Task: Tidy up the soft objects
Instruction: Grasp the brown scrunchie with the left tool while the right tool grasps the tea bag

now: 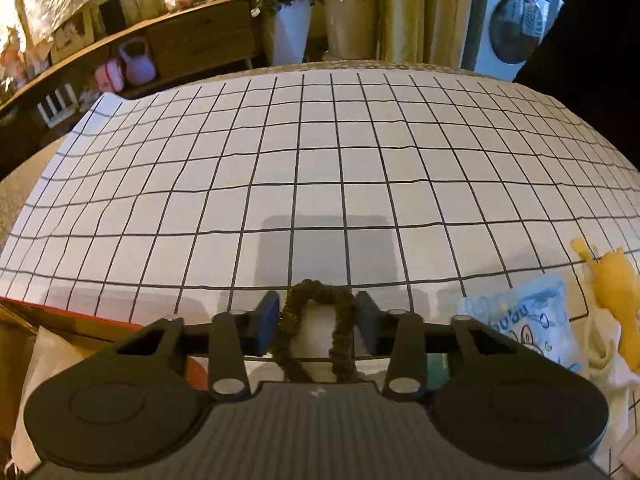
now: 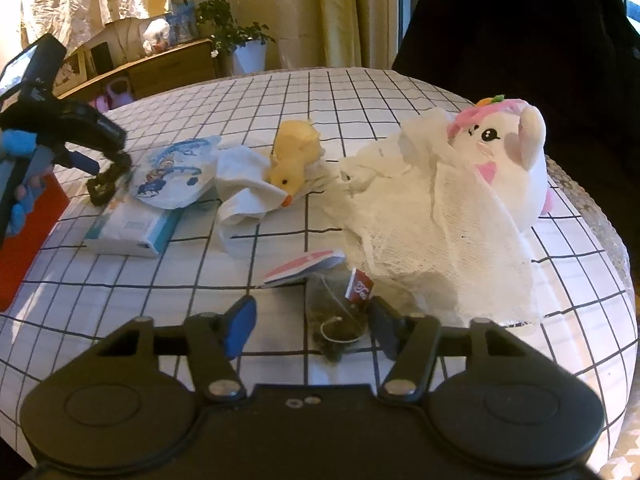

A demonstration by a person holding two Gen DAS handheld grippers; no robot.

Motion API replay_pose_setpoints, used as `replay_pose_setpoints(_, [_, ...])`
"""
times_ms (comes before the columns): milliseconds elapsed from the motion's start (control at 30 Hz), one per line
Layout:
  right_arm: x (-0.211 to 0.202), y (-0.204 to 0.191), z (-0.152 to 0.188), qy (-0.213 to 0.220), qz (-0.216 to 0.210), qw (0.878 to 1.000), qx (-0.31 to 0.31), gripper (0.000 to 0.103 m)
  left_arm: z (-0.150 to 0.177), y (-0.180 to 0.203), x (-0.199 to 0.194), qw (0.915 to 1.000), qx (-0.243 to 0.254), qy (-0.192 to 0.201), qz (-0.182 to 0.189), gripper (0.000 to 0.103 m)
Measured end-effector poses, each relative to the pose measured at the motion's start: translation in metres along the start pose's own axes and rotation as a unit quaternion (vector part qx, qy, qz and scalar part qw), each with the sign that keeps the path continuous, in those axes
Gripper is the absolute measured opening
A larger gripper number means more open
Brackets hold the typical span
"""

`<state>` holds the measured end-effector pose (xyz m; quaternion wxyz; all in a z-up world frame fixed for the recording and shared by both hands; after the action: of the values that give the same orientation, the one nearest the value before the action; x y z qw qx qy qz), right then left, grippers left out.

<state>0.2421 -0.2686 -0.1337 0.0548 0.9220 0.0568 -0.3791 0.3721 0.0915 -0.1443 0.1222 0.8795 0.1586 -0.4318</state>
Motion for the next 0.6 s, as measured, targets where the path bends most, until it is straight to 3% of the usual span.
replay_pose_setpoints(133, [0.000, 0.001, -0.001, 0.003, 0.016, 1.000, 0.004, 0.037, 0.002, 0.000, -0.005, 0.9997, 0.002, 0.003, 0.024, 0.013])
replay_pose_setpoints(267, [-0.002, 0.007, -0.001, 0.002, 0.018, 1.000, 0.019, 0.017, 0.003, -0.002, -0.008, 0.9990, 0.001, -0.001, 0.045, 0.007])
replay_pose_setpoints(367, [-0.007, 0.012, 0.001, 0.007, 0.018, 0.999, 0.029, 0.012, 0.004, -0.005, -0.012, 0.9981, 0.003, 0.001, 0.061, 0.006])
replay_pose_setpoints(600, [-0.031, 0.018, 0.001, 0.029, 0.015, 0.999, 0.044, 0.011, 0.003, -0.019, -0.042, 0.9956, -0.010, 0.005, 0.093, 0.006])
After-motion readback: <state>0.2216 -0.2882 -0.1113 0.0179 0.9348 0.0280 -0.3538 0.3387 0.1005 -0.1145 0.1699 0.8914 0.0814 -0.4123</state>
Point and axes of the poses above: each gripper's, at about its wrist camera, not at the fingertips, and x roughly the way its jaws point, y to its right, z to its underside, the point moved 2 cm from there along x, roughly the way its jaws point, and after that the axes turned 10 degrees about z, right-handed, at the moved point
